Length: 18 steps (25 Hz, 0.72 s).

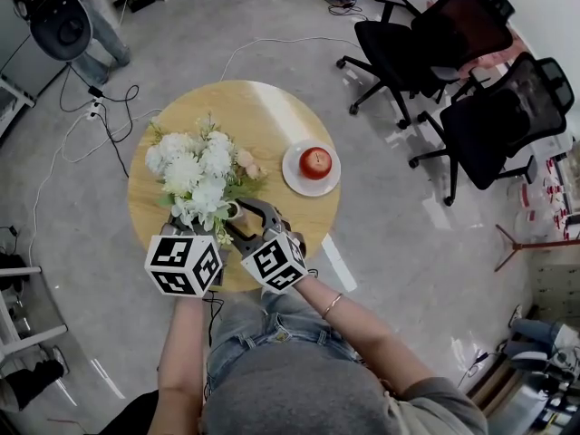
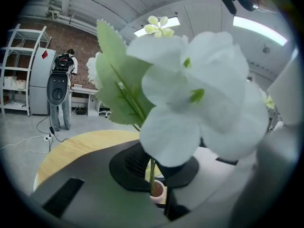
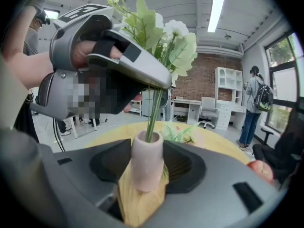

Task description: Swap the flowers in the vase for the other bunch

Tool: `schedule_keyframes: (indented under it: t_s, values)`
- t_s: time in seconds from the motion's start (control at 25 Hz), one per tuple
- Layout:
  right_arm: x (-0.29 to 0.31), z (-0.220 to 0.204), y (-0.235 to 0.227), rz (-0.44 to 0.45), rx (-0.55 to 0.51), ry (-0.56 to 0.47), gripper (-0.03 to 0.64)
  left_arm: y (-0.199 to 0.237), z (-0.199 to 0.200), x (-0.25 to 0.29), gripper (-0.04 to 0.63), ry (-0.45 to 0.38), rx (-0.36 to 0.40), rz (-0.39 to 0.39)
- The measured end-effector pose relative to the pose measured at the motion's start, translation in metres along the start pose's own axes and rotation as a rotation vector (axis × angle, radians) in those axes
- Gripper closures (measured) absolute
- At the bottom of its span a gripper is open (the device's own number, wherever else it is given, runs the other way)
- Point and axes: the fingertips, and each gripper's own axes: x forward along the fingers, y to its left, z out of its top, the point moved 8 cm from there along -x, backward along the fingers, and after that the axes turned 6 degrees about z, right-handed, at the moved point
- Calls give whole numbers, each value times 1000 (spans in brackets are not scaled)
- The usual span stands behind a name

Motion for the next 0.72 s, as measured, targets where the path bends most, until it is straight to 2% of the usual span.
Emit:
schedule_keyframes:
  t_s: [0.24,0.72]
  values:
    - [3,-2,1,-5,-4,-4,397,1,13,-10,571,-16,21,5]
    - [2,-2,3,-12,-14,-2,397,-2,50,-49,574,-145,34,22]
